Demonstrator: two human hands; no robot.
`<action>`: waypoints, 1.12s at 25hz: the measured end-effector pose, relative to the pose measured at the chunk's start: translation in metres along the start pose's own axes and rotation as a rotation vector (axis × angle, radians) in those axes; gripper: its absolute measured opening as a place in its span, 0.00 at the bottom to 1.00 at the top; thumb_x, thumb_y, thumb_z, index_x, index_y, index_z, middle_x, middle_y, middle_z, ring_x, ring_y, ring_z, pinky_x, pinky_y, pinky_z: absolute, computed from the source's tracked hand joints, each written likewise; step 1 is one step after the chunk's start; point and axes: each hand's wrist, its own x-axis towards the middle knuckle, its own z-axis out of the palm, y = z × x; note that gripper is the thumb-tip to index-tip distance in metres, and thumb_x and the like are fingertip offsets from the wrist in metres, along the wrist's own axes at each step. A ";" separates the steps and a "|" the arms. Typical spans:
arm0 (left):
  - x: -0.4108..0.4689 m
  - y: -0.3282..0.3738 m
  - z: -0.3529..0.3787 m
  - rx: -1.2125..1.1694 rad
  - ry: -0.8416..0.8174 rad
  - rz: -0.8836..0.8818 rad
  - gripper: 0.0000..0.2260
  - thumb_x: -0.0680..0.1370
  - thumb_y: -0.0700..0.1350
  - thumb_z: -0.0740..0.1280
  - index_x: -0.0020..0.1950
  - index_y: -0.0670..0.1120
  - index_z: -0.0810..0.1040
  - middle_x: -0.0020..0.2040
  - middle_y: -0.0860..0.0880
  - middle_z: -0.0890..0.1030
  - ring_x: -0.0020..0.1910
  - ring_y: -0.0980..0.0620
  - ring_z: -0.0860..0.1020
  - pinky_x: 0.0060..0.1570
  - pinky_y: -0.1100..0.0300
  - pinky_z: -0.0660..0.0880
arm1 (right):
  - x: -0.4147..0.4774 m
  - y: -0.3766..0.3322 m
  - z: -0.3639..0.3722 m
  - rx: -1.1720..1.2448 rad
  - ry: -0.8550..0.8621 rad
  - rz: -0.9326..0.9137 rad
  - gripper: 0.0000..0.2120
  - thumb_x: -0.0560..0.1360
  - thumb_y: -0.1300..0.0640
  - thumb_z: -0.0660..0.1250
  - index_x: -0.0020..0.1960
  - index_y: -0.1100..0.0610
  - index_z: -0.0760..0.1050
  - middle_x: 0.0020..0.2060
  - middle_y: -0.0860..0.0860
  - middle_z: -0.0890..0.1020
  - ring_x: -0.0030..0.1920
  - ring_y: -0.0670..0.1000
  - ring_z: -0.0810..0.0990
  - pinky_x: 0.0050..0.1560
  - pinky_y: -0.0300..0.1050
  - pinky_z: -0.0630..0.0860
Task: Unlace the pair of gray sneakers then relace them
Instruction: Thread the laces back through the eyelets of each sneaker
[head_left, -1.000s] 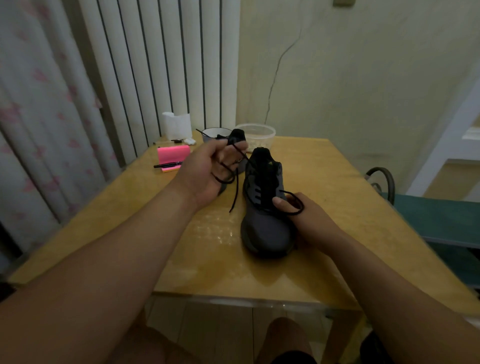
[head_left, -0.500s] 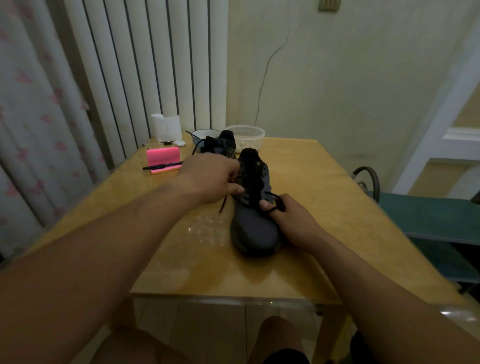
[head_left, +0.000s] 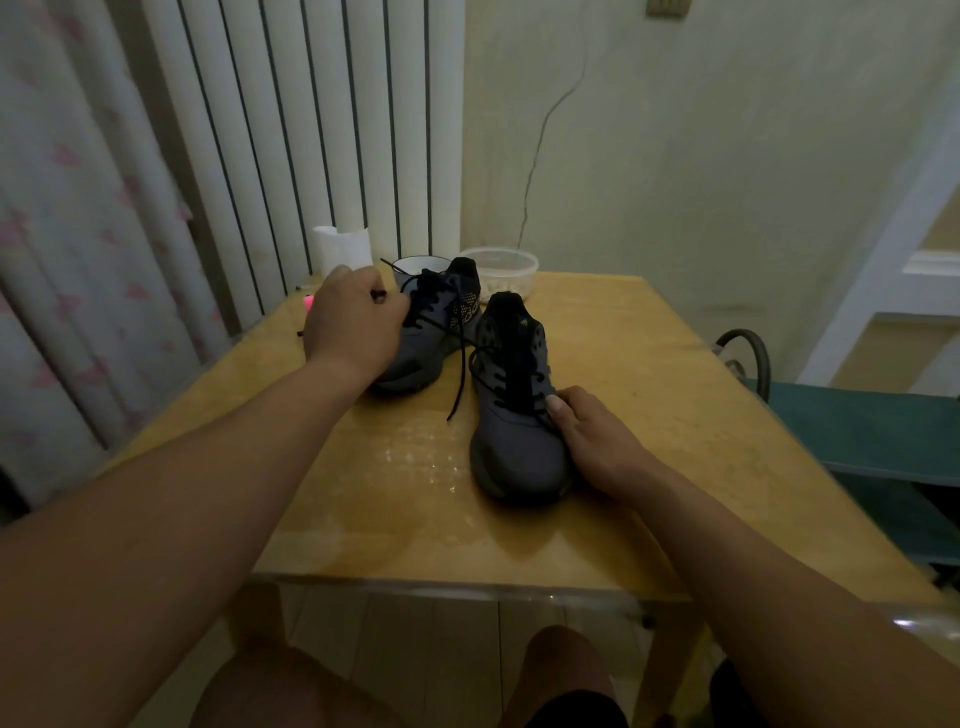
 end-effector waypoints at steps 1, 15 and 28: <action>-0.001 -0.002 0.001 0.007 -0.001 0.003 0.08 0.79 0.45 0.67 0.42 0.44 0.74 0.46 0.45 0.72 0.47 0.45 0.71 0.38 0.58 0.61 | 0.000 0.000 0.001 -0.002 0.005 0.002 0.20 0.88 0.45 0.52 0.68 0.57 0.72 0.60 0.53 0.75 0.59 0.54 0.75 0.54 0.49 0.71; -0.007 -0.016 -0.009 -0.080 0.057 -0.064 0.09 0.80 0.43 0.67 0.42 0.42 0.73 0.43 0.45 0.74 0.41 0.49 0.70 0.36 0.59 0.61 | -0.003 -0.004 -0.002 0.012 0.005 0.022 0.20 0.88 0.45 0.52 0.68 0.57 0.72 0.60 0.54 0.77 0.58 0.54 0.76 0.53 0.49 0.72; 0.002 0.092 -0.028 -0.283 -0.571 0.371 0.11 0.84 0.52 0.66 0.45 0.51 0.79 0.37 0.54 0.79 0.35 0.59 0.76 0.39 0.62 0.73 | 0.016 -0.121 -0.072 0.221 -0.114 -0.423 0.15 0.81 0.58 0.69 0.67 0.51 0.74 0.51 0.47 0.84 0.50 0.44 0.84 0.53 0.44 0.83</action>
